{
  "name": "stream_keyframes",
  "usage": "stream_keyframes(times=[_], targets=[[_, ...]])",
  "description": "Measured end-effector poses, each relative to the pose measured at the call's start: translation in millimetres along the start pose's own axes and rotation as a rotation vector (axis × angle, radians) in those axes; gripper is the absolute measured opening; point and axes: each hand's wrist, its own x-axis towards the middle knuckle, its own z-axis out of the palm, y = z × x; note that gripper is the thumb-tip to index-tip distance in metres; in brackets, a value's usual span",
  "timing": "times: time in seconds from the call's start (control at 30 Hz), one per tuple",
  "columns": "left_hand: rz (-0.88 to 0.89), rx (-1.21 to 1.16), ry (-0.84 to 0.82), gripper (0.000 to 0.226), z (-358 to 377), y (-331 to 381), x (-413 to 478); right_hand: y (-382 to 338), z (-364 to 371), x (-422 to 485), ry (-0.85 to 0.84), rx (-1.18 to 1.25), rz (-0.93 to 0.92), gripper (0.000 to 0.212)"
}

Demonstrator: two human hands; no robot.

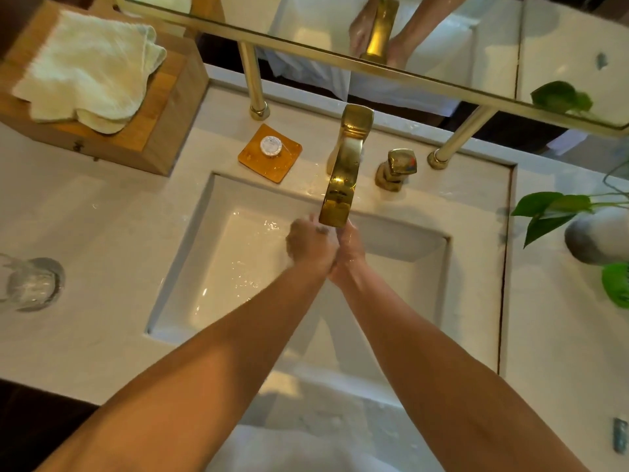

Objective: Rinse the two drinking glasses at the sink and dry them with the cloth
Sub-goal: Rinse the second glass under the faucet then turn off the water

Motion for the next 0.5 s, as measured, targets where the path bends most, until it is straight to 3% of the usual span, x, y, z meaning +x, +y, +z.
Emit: stream_keyframes(times=[0.07, 0.13, 0.23, 0.3, 0.37, 0.4, 0.47, 0.5], targets=[[0.299, 0.115, 0.266, 0.021, 0, -4, -30, -9, 7, -3, -0.040, 0.040, -0.012, 0.021], [0.786, 0.290, 0.391, 0.026, -6, -24, -30, -20, 6, -9, -0.093, 0.009, 0.060, 0.029], [1.519, 0.551, 0.247, 0.027, -30, -55, 11, -29, -3, -24, -0.167, -0.132, 0.288, 0.063], [1.950, 0.693, 0.082, 0.023, -50, -57, 33, -27, -7, -24, -0.147, -0.245, 0.356, 0.063], [2.127, 0.900, -0.095, 0.030, -65, -45, 48, -21, -5, -24, -0.129, -0.314, 0.400, 0.053], [2.133, 0.994, -0.130, 0.030, -67, -40, 51, -21, -3, -23, -0.107, -0.326, 0.398, 0.052], [2.073, 1.044, -0.079, 0.031, -66, -39, 52, -22, 0, -20, -0.044, -0.336, 0.391, 0.051], [1.958, 0.955, -0.048, 0.032, -63, -43, 47, -25, 1, -17, -0.034, -0.333, 0.362, 0.053]])
